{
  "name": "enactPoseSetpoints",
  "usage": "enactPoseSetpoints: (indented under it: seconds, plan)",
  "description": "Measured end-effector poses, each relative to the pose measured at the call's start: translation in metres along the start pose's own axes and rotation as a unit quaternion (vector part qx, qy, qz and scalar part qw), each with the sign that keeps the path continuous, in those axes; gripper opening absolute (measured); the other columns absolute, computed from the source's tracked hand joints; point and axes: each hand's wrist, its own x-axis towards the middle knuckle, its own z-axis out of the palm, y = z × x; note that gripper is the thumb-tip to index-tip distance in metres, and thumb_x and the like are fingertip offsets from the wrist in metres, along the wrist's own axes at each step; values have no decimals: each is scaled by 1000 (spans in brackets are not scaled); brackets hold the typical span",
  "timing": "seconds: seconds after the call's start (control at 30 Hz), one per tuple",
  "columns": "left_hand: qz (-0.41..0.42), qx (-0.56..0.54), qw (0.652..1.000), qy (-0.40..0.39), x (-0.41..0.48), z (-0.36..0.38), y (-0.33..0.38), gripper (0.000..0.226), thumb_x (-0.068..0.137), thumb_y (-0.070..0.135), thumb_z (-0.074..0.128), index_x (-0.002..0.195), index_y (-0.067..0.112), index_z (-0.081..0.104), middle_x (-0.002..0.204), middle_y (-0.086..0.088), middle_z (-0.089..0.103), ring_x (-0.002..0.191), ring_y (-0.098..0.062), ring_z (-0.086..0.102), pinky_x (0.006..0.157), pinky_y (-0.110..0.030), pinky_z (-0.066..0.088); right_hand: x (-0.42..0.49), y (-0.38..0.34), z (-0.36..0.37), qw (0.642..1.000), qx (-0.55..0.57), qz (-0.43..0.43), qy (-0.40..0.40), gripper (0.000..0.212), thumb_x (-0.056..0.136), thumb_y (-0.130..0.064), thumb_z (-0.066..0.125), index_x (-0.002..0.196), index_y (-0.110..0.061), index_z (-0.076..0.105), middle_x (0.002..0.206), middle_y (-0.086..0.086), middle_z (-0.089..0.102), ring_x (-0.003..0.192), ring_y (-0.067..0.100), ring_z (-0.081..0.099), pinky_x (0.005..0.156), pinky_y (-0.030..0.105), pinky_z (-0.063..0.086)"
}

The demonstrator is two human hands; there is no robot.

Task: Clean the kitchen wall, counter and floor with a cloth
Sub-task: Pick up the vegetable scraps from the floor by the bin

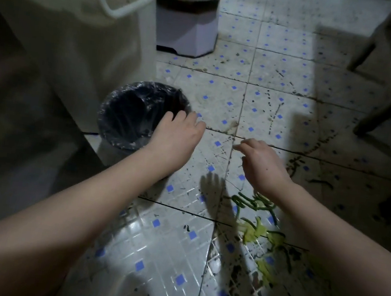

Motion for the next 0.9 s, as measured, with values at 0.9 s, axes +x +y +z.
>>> enactPoseSetpoints:
  seconds: [0.9]
  plan:
    - [190,-49,972,-133,24,89,128,45,83,6,56,125,12,39,125,-8,47,113,-28,47,94,-39,35,-85,105,71,974,72,203,-73,40,88,2,48,125,-7,57,125,13,56,112,30,49,93,37,40]
